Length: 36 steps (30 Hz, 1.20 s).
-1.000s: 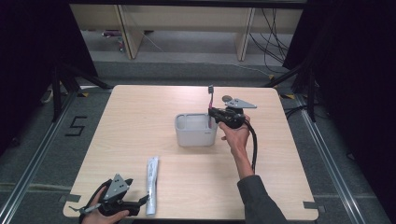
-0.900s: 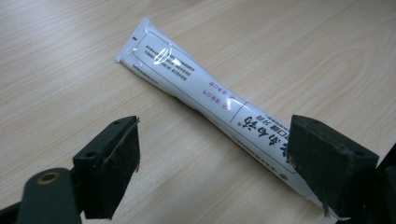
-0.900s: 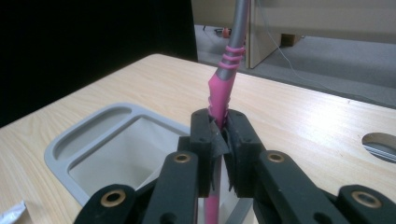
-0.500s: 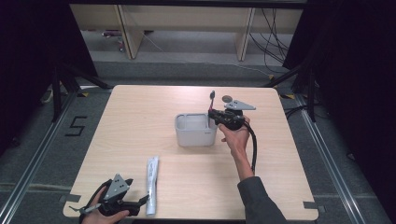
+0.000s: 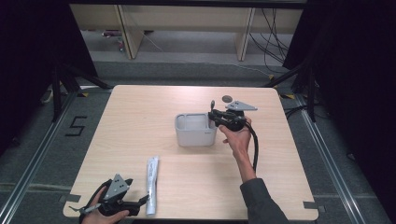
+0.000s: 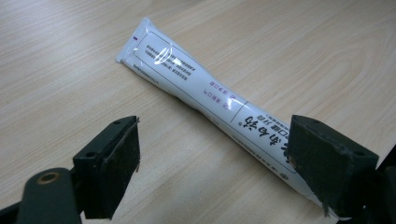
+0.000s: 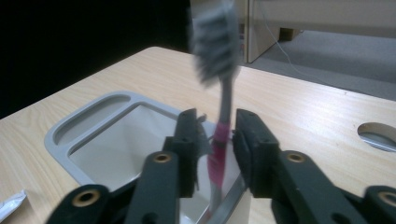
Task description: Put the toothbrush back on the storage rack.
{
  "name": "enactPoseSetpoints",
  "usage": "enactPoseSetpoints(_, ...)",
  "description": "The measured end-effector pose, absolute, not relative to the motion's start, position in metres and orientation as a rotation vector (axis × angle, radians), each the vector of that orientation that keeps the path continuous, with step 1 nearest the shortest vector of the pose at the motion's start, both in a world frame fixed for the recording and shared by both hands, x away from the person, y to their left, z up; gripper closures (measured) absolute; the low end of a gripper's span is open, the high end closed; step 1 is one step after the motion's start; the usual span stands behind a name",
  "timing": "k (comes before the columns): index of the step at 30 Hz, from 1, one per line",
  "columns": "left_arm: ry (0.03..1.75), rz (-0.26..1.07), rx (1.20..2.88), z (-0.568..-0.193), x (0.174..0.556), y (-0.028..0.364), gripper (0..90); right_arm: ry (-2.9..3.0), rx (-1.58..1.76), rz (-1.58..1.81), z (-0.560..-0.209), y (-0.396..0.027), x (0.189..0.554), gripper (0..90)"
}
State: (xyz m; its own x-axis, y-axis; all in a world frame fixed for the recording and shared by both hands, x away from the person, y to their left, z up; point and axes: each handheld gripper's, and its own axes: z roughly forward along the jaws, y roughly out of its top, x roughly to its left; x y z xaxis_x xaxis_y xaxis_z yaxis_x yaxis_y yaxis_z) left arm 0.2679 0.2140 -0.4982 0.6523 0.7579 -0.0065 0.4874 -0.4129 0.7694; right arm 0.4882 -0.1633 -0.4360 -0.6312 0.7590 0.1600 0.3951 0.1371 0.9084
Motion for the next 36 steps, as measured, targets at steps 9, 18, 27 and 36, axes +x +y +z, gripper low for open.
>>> enactPoseSetpoints(9, 0.965, 0.446, 2.091, -0.498, 0.268, 0.214, 16.8, 2.104, 1.058, 1.471, -0.433, -0.172, 0.477, 55.7)
enactPoseSetpoints(18, 0.966, 0.442, 2.097, -0.499, 0.269, 0.214, 16.8, 2.115, 1.026, 1.457, -0.422, -0.185, 0.46, 51.4)
enactPoseSetpoints(27, 0.979, 0.444, 2.08, -0.5, 0.269, 0.215, 16.8, 2.141, 0.964, 1.428, -0.416, -0.19, 0.436, 46.7)
enactPoseSetpoints(36, 0.988, 0.443, 2.082, -0.5, 0.27, 0.216, 16.8, 2.178, 0.975, 1.368, -0.421, -0.192, 0.411, 44.6)
